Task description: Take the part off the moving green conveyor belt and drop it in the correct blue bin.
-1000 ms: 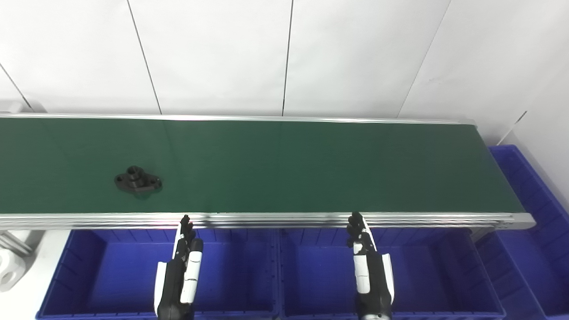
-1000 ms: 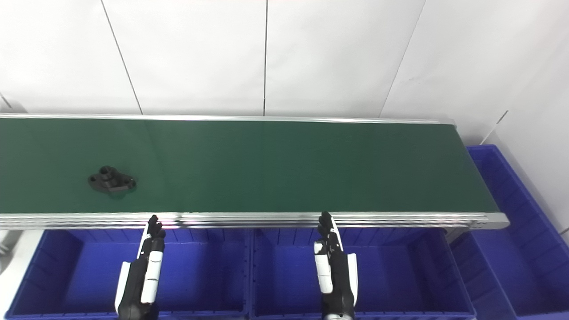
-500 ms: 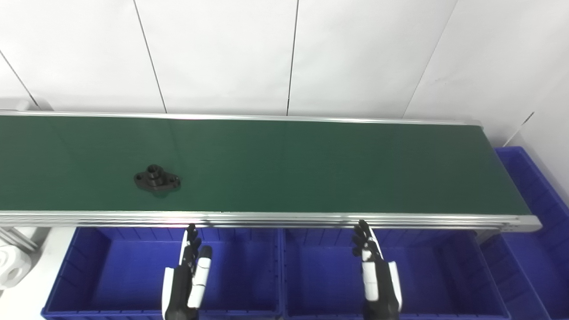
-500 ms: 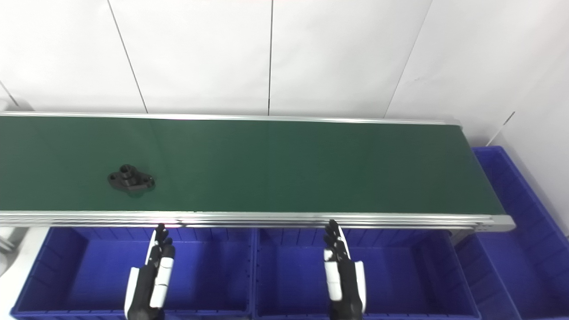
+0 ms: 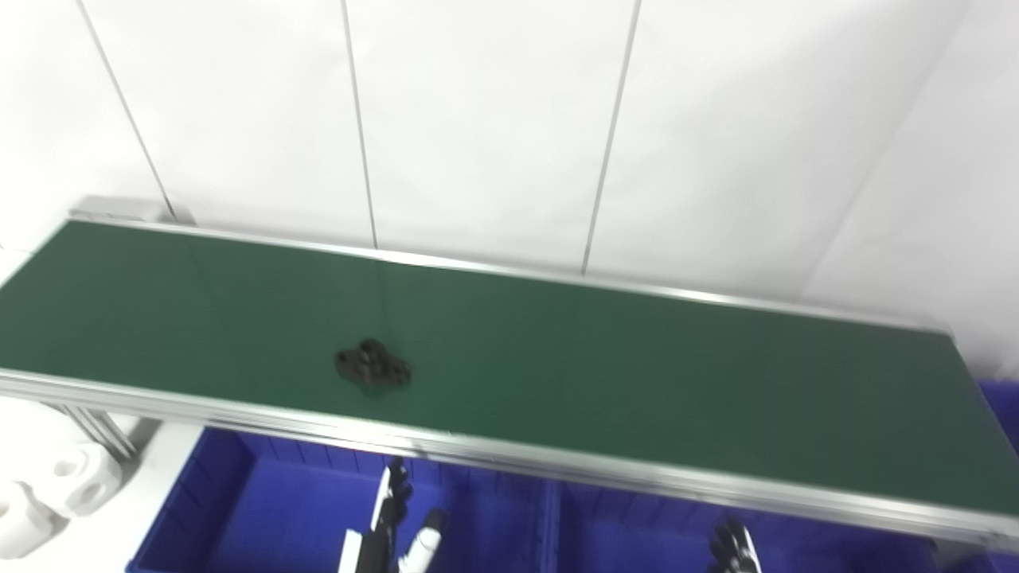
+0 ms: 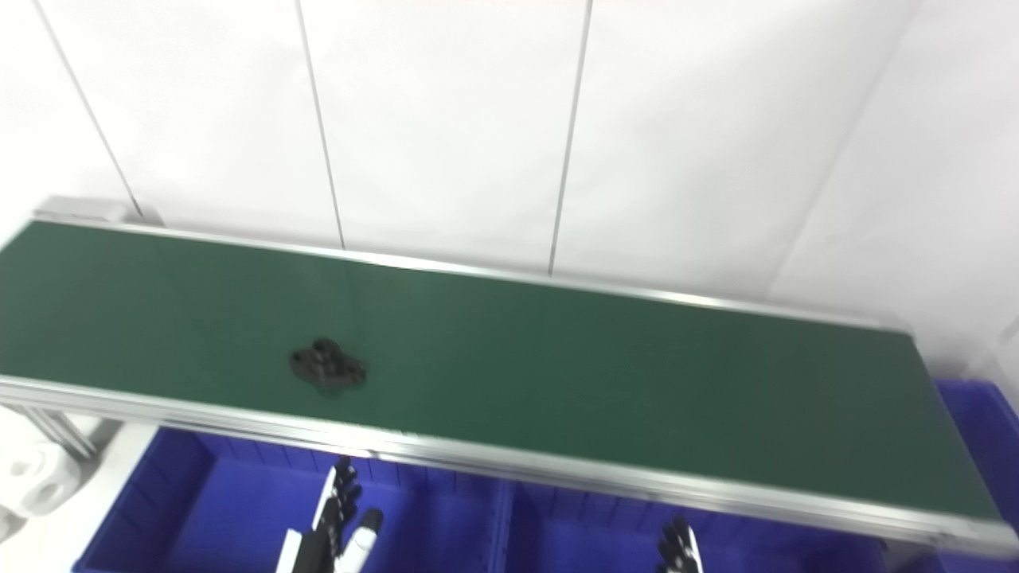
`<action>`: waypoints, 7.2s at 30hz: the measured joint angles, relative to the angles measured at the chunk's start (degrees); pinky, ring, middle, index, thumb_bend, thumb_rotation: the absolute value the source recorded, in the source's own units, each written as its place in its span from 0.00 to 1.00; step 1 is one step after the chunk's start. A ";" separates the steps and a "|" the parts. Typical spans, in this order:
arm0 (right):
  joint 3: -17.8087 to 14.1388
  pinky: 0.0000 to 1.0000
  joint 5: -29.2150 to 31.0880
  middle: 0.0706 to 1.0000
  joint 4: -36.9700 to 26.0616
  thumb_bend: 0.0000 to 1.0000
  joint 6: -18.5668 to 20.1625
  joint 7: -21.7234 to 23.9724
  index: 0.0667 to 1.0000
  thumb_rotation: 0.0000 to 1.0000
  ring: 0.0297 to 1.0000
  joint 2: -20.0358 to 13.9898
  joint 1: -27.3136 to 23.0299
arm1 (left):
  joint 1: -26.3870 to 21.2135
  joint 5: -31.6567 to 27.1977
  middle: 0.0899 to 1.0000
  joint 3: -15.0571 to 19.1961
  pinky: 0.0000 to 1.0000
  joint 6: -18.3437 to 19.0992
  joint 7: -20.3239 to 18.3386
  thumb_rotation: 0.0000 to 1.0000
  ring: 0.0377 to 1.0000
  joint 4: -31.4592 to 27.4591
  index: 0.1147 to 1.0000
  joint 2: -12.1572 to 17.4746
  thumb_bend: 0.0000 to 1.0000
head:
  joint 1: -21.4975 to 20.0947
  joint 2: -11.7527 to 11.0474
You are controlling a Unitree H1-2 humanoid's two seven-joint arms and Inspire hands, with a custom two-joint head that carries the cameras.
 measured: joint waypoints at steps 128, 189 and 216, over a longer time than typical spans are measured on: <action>33.39 0.15 -61.88 0.43 13.77 0.53 38.29 -0.72 0.45 0.00 0.19 -13.71 -45.19 | 5.97 2.07 0.90 -3.24 0.91 4.55 -2.90 0.92 0.89 -13.31 1.00 1.33 0.35 | -8.16 10.63; 24.61 0.52 -87.46 0.77 -27.05 0.99 41.97 34.04 0.79 0.67 0.67 -11.47 -14.34 | 3.65 -7.51 0.87 -1.28 0.98 20.53 -13.09 0.99 0.88 -26.80 1.00 3.77 0.35 | -28.47 20.65; 6.77 0.72 -34.48 0.82 -32.35 0.79 26.69 6.98 0.82 0.98 0.78 8.15 9.60 | 7.24 -7.16 0.88 -3.16 0.93 16.02 -12.69 0.92 0.88 -22.77 1.00 1.94 0.40 | -18.72 10.99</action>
